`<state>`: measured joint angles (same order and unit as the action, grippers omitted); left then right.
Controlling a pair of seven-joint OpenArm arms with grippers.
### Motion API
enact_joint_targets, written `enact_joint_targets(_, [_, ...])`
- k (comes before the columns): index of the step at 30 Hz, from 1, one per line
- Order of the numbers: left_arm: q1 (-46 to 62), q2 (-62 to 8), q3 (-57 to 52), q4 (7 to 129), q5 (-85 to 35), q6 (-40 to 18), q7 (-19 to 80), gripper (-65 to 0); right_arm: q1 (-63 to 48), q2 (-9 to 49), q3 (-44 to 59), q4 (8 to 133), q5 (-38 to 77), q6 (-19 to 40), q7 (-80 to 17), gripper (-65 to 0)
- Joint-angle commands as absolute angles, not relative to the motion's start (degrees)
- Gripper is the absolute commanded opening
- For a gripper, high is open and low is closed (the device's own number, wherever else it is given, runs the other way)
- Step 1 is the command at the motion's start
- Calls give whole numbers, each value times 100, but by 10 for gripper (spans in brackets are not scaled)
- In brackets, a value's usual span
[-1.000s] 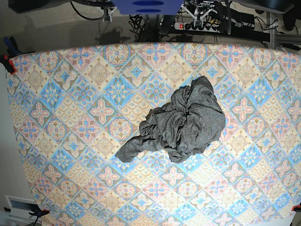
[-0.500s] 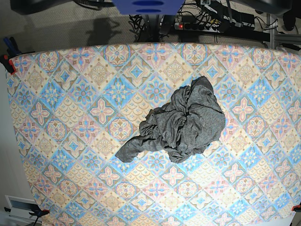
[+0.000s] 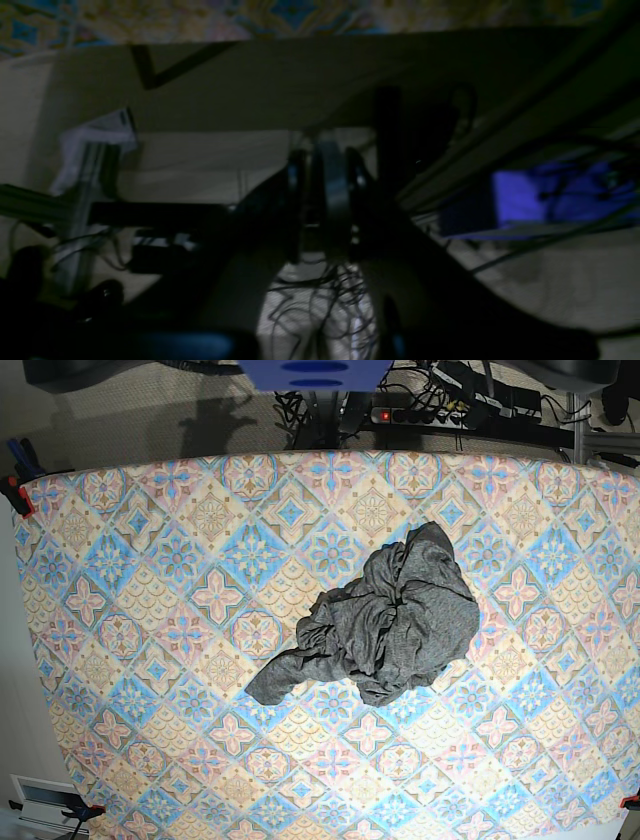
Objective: Layout the t-shirt on the table in an organized manner, then fold the t-shirt properly
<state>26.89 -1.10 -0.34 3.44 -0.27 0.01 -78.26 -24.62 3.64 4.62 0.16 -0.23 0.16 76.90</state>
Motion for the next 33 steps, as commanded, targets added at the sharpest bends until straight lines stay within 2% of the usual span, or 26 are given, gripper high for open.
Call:
enact_joint_targets(1, [2826,-127,-40,470,-40,4,-8000,-581,-2571,391,488,4,-4,4,7855,-650])
enact_joint_targets(4, [3116,-119,-40,1095,-48,4,-8000,-581,-2598,391,488,13,4,4,7855,-650])
enact_joint_targets(8, [3820,-119,-40,2791,-48,13,-8000,-581,-2923,391,497,330,-4,4,7864,-650])
enact_joint_targets(13, [4585,-119,-40,4760,-13,22,-7987,-581,-3785,391,497,2607,13,4,7855,-650])
enact_joint_targets(18, [4813,-119,-22,5323,-4,22,-7987,-581,-4567,391,664,4576,22,4,7820,-650])
enact_joint_targets(23, [4866,-119,-31,5455,-4,22,-7987,-579,-4848,365,1244,5903,-22,4,7811,-650])
enact_joint_targets(27, [4910,-119,-31,5815,-4,22,-7987,-538,-5086,347,1262,6633,-22,4,7776,-650])
enact_joint_targets(33, [5226,-119,-40,6818,-4,31,-7785,-514,-5437,180,1270,8040,-31,22,6826,-650])
